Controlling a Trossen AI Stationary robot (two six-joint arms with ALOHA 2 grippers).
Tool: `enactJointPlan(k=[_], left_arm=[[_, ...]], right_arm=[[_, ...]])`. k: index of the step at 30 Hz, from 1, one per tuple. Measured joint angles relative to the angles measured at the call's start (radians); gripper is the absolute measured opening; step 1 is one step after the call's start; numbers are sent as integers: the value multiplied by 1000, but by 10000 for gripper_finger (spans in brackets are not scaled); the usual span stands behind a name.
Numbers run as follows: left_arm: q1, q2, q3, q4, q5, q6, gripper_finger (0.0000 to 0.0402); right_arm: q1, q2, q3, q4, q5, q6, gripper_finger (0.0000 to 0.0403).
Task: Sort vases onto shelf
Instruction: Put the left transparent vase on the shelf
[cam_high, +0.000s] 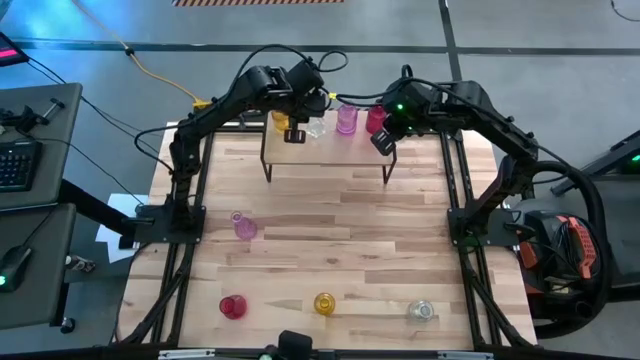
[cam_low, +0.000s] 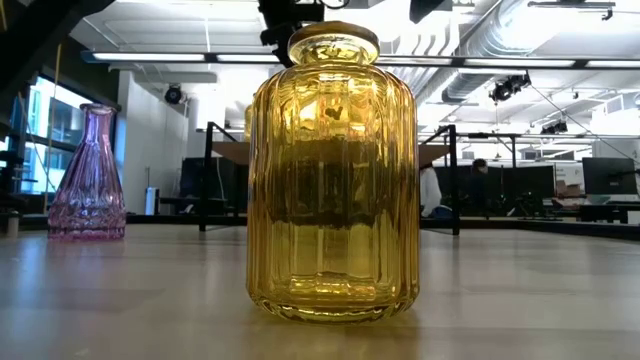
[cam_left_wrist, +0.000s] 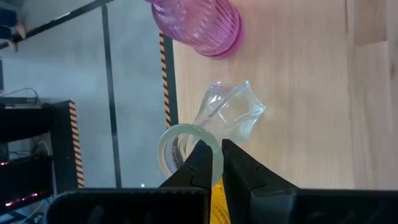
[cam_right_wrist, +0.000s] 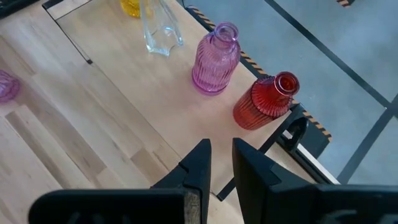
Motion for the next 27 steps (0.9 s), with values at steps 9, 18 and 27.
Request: enactJointPlan(k=[9,18,27], left_arm=[[5,0,0,12,8,22,5],[28,6,0,10,51,-28,5],[54,7,0,20,72,-38,5]], right_arm=[[0,0,0,0,0,-27,46],[1,0,0,0,0,-27,46],[1,0,0,0,0,-12,46]])
